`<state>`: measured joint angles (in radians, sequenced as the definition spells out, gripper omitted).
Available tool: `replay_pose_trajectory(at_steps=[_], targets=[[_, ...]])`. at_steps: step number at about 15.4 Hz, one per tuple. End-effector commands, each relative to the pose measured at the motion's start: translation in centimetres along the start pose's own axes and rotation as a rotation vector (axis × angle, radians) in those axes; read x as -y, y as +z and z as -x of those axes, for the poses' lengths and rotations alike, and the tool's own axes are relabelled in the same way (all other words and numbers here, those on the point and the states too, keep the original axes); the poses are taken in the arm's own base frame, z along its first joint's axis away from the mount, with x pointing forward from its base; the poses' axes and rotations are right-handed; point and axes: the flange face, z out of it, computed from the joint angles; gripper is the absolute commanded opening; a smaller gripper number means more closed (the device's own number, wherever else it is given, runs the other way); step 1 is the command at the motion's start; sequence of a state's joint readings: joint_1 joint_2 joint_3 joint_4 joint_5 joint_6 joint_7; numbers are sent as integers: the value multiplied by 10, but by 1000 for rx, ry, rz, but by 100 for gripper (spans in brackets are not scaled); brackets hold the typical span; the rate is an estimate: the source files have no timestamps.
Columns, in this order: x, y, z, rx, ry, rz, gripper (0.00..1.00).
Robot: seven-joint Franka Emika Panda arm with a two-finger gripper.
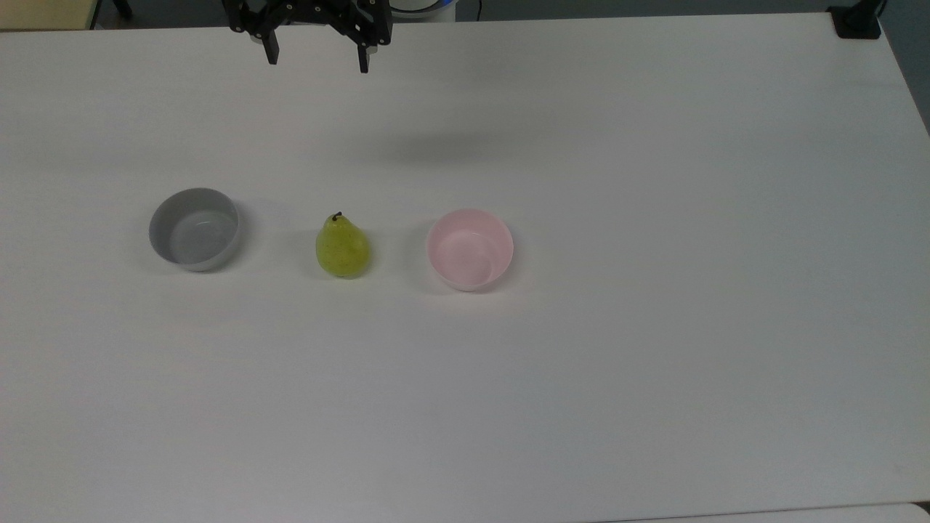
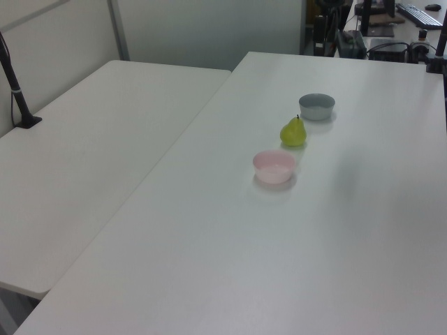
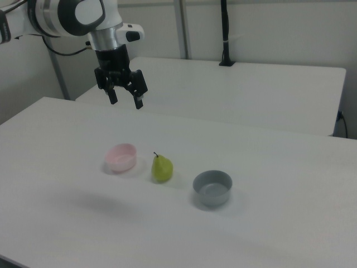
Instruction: Place the pear in the bowl
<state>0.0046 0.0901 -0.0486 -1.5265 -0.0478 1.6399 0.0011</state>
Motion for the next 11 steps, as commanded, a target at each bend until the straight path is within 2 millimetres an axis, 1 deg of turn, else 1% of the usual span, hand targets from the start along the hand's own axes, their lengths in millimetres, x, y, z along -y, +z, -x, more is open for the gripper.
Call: replay_pose_trajectory(at_steps=[1,7,11], targets=[[1,-4,3,-23,21,-2,100],[1,1,2,-15,22,-2,100],[-14,8,-2,-20,47,-1,100]])
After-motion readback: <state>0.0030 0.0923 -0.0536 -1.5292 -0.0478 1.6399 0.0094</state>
